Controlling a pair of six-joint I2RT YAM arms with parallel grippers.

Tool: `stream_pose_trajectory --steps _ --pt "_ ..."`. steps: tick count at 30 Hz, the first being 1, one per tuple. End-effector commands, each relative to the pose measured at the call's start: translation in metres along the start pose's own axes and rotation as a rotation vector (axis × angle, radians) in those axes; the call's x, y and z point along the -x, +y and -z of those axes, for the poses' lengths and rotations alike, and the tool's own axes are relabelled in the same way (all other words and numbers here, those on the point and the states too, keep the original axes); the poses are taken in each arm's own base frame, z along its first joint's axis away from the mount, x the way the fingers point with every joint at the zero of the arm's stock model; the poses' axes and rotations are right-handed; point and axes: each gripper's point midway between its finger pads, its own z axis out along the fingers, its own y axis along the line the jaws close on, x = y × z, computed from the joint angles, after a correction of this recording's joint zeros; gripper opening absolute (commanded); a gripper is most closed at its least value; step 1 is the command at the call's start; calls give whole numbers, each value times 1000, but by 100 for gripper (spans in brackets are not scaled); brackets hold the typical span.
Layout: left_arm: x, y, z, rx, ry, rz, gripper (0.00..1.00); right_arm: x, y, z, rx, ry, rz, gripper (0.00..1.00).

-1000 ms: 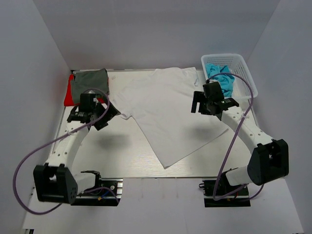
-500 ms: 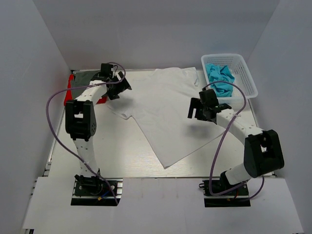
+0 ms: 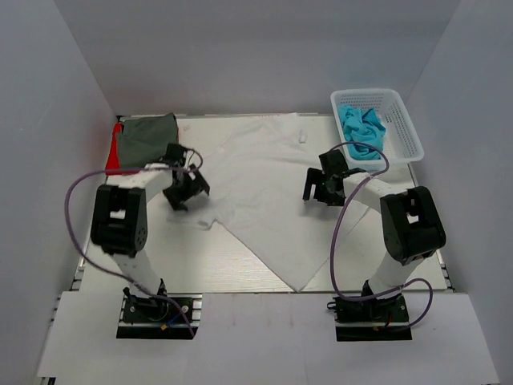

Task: Fold and stack the t-shirts
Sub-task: Flatten out the tshirt

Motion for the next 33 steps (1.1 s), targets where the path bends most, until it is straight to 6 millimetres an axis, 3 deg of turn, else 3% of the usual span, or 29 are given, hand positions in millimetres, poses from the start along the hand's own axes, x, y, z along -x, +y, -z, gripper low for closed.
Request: stream_pose_trajectory --steps 1,2,3,4,5,7,9,11,13,14,16,17,19,20,21,22,24,25,26,28,29,30,32,33 --pt "-98 99 16 285 161 82 100 26 32 2 137 -50 5 90" --pt "-107 105 34 276 127 98 100 29 33 0 138 -58 18 90" --pt "-142 135 40 349 172 145 100 29 42 1 180 -59 29 90" --pt "-167 148 56 338 192 151 100 30 44 1 200 -58 37 90" --pt "-180 141 63 285 213 195 100 29 48 2 220 -55 39 90" --pt "-184 112 72 65 203 169 100 32 57 4 258 -70 77 90" --pt "-168 76 98 -165 104 141 100 39 63 8 285 -94 112 90" --pt "-129 52 132 -263 -64 104 100 47 68 13 294 -114 133 90" --pt "-102 41 158 -303 -195 47 100 57 74 22 305 -152 167 90" --pt "-78 32 179 -318 -292 34 100 59 76 26 313 -168 165 90" --pt "-58 21 190 -330 -356 -16 100 67 75 37 311 -224 150 90" --pt "-41 12 191 -314 -385 -19 100 69 72 39 302 -233 139 90" --pt "-26 6 186 -281 -388 -45 100 76 65 43 253 -250 122 90" --pt "-14 -6 195 -286 -399 -56 100 75 65 45 241 -233 123 90" --pt "-13 -2 177 -219 -331 -49 100 81 51 41 164 -250 107 90" --pt "3 -8 186 -208 -352 -38 100 85 51 42 154 -252 103 90" --pt "14 -24 174 -223 -352 -60 100 85 51 40 145 -242 102 90" --pt "22 -33 181 -258 -383 -72 100 85 52 38 146 -237 96 90" --pt "31 -39 167 -265 -382 -80 100 83 50 35 136 -224 84 90" --pt "44 -50 162 -265 -383 -94 100 84 50 27 123 -210 75 90" --pt "51 -48 140 -207 -364 -88 100 84 47 24 113 -200 67 90" --pt "61 -50 143 -164 -359 -82 100 86 49 25 114 -201 70 90" --pt "68 -54 128 -126 -323 -121 100 86 51 19 108 -193 83 90" --pt "77 -58 110 -102 -315 -133 100 87 49 15 104 -189 79 90"
